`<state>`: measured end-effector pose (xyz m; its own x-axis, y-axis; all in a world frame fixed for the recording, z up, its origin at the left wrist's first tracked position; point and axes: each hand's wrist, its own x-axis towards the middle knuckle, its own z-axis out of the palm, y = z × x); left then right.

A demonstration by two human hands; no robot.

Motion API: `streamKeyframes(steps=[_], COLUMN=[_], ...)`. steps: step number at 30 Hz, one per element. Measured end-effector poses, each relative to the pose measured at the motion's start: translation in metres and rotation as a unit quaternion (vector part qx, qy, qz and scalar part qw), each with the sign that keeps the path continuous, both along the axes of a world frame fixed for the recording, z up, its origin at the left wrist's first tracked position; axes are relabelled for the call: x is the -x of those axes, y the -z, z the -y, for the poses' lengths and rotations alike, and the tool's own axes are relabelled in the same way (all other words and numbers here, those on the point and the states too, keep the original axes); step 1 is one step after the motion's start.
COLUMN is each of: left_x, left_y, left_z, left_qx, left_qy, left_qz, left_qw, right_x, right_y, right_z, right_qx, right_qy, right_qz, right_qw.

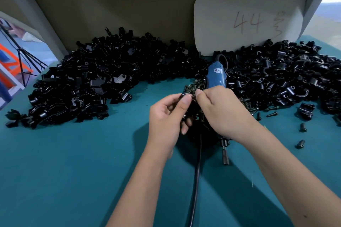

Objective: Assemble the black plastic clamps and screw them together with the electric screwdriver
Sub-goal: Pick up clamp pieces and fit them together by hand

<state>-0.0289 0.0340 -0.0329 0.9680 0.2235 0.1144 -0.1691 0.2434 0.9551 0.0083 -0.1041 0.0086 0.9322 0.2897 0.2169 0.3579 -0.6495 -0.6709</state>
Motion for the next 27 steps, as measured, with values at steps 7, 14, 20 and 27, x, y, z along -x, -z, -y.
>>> streamKeyframes(steps=[7, 14, 20, 27], left_x=[0.002, 0.003, 0.006, 0.006], left_y=[-0.005, -0.005, -0.007, -0.006], left_z=[-0.014, -0.015, -0.015, -0.017], left_qx=[0.083, 0.112, 0.14, 0.173], left_qy=[0.088, 0.097, 0.144, 0.132], left_qz=[-0.069, -0.105, -0.125, -0.11], left_qw=[0.99, 0.983, 0.972, 0.97], right_x=[0.002, -0.007, -0.014, -0.011], right_y=[-0.01, -0.008, -0.004, -0.006], right_z=[0.012, 0.021, 0.026, 0.026], right_qx=[0.075, 0.002, -0.117, -0.145], right_qy=[-0.132, -0.128, -0.092, -0.113], right_qz=[0.033, 0.023, 0.01, 0.001], right_qw=[0.988, 0.991, 0.989, 0.983])
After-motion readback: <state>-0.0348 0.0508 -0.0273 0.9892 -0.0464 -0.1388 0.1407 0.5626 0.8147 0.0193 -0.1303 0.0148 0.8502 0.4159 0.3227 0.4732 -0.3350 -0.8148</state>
